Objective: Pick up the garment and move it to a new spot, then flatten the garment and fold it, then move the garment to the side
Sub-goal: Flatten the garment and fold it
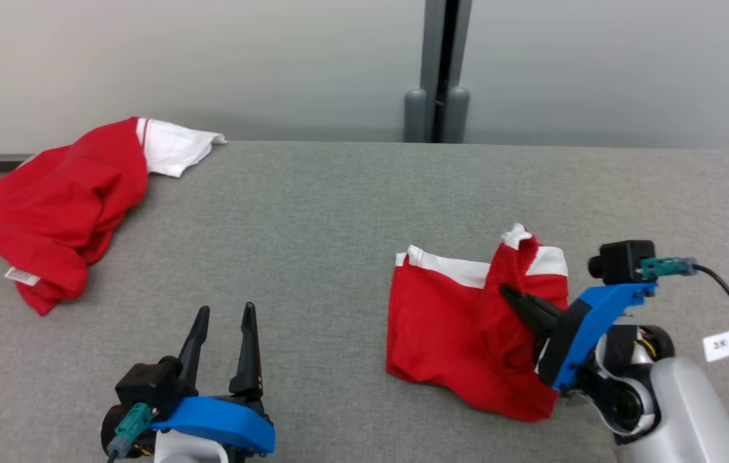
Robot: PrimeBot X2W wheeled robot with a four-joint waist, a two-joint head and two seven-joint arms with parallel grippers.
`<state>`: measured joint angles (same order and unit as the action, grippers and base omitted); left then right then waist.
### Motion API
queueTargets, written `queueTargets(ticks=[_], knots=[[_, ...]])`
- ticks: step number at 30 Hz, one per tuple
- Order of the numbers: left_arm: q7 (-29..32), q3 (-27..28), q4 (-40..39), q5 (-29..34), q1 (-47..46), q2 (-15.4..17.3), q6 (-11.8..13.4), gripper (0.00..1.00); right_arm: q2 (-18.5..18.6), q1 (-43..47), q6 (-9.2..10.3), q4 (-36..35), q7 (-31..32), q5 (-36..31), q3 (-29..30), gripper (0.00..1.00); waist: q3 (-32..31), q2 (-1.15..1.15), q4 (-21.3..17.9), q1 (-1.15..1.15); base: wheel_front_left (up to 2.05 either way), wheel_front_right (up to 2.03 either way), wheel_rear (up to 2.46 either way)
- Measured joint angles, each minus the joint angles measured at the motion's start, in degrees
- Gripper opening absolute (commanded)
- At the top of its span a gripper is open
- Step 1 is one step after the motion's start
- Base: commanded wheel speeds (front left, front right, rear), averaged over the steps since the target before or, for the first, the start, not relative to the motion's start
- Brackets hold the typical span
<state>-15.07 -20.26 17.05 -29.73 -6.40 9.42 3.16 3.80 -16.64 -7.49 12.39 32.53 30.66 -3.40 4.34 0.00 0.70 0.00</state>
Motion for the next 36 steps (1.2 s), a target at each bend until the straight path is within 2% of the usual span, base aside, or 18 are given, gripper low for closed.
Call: queueTargets(ticks=[8,9,11,12,13,21,25,30,36], knots=[[0.00,-0.90,0.85,0.15,-0.90,-0.88,-0.24,1.00,-0.81,-5.25,0.01,12.38,-4.44,2.75,-4.34,0.00,0.65,0.00,4.46,0.00,0.00,0.00,0.00],[0.01,-0.88,1.01,0.15,-0.94,-0.98,-0.25,1.00,-0.85,-5.92,0.01,13.86,-5.15,3.21,-5.09,0.03,0.85,0.00,4.98,0.00,0.00,0.00,0.00],[0.01,-0.85,1.25,0.16,-0.96,-1.12,-0.30,1.00,-0.87,-7.37,0.01,16.68,-6.65,4.34,-6.45,0.17,1.26,0.00,5.80,0.00,0.00,0.00,0.00],[0.00,-0.83,1.34,0.18,-0.97,-1.18,-0.48,1.00,-0.87,-8.09,0.01,18.03,-7.43,4.69,-7.25,0.44,1.45,0.00,6.09,0.00,0.00,0.00,0.00],[0.01,-0.80,1.44,0.21,-0.98,-1.27,-0.53,1.00,-0.88,-8.77,0.01,19.22,-8.29,5.17,-8.18,1.00,1.61,0.00,6.31,0.00,0.00,0.00,0.00],[0.01,-0.54,1.43,1.22,-1.46,-2.07,-0.96,1.00,-0.97,-12.52,0.00,22.02,-17.35,7.51,-14.71,1.00,1.66,0.00,5.72,0.00,0.00,0.00,0.00],[0.00,-0.57,1.02,2.45,-2.00,-2.36,-1.19,1.00,-0.77,-12.62,0.00,21.34,-23.83,1.85,-14.88,1.00,1.06,0.00,4.35,0.00,0.00,0.00,0.00],[0.00,-0.74,1.26,4.15,-2.36,-2.64,-1.29,1.00,0.99,-9.98,0.00,19.23,-32.08,-7.48,-11.44,1.00,-0.19,0.00,2.40,0.00,0.00,0.00,0.00],[0.00,-0.12,2.11,5.53,-1.94,-2.80,-1.44,1.00,0.86,-1.98,0.00,15.33,-38.15,-15.90,-2.56,1.00,-1.97,0.00,0.17,0.00,0.00,0.00,0.00]])
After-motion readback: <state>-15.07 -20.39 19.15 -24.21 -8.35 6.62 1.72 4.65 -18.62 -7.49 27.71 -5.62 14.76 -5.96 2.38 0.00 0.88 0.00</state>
